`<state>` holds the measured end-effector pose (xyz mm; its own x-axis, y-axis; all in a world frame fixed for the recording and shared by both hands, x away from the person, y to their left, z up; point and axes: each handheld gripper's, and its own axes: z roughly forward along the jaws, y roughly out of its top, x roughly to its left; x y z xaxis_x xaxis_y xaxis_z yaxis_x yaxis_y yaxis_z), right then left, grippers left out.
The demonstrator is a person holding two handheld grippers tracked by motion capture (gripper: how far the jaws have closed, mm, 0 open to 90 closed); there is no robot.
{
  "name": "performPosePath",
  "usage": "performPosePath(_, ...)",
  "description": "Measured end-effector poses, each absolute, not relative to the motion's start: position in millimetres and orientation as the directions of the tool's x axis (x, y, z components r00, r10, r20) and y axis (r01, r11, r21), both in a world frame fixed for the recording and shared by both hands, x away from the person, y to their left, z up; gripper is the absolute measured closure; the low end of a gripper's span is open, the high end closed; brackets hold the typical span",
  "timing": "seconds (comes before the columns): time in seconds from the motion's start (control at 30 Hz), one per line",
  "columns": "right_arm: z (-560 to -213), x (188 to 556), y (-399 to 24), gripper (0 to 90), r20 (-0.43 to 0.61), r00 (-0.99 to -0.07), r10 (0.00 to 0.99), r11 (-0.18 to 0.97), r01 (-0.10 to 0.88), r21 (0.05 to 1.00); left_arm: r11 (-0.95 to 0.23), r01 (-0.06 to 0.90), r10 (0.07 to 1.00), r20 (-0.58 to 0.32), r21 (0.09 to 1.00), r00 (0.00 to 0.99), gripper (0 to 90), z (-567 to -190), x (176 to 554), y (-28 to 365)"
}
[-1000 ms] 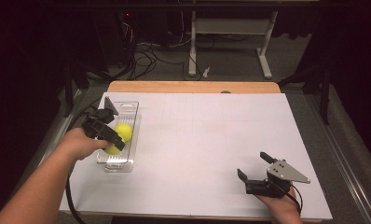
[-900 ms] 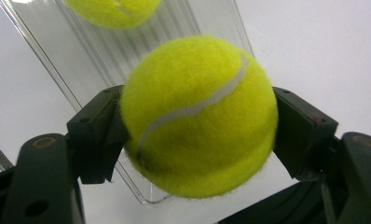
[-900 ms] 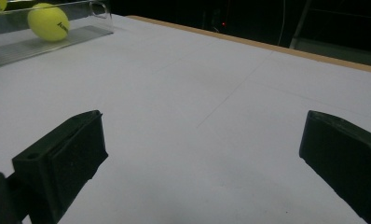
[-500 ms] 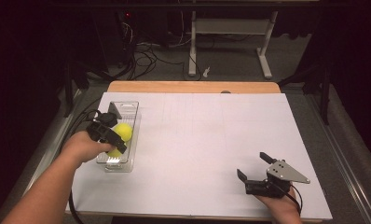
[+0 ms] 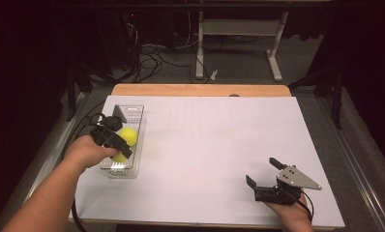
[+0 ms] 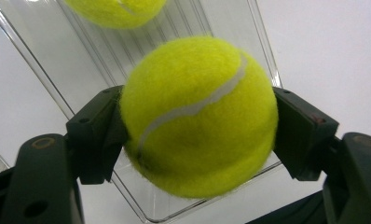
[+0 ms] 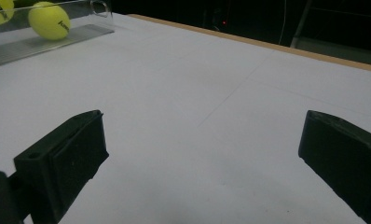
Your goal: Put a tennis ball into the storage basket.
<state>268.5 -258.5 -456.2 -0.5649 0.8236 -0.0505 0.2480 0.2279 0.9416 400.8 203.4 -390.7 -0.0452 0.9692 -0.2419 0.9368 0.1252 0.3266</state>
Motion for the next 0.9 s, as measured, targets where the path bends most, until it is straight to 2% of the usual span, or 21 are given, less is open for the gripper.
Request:
performPosePath(0.13, -456, 268, -259, 1.6, -0.049, -0.565, 0.824, 0.226, 0.248, 0.942, 0.120, 0.939, 0.966, -0.257, 0.321, -0.036, 25.4, -389, 400, 203)
performPosePath(0.2, -456, 268, -259, 1.6, -0.049, -0.565, 0.824, 0.226, 0.247, 0.942, 0.116, 0.931, 0.961, -0.276, 0.345, -0.018, 13.5, -383, 400, 202)
performPosePath(0.33, -456, 268, -259, 1.6, -0.050, -0.564, 0.824, 0.225, 0.246, 0.943, 0.111, 0.932, 0.957, -0.289, 0.346, -0.007, 2.0, -375, 398, 201)
performPosePath(0.9, -455, 268, -259, 1.6, -0.052, -0.564, 0.824, 0.226, 0.244, 0.943, 0.089, 0.933, 0.953, -0.304, 0.347, 0.023, 0.7, -373, 393, 192)
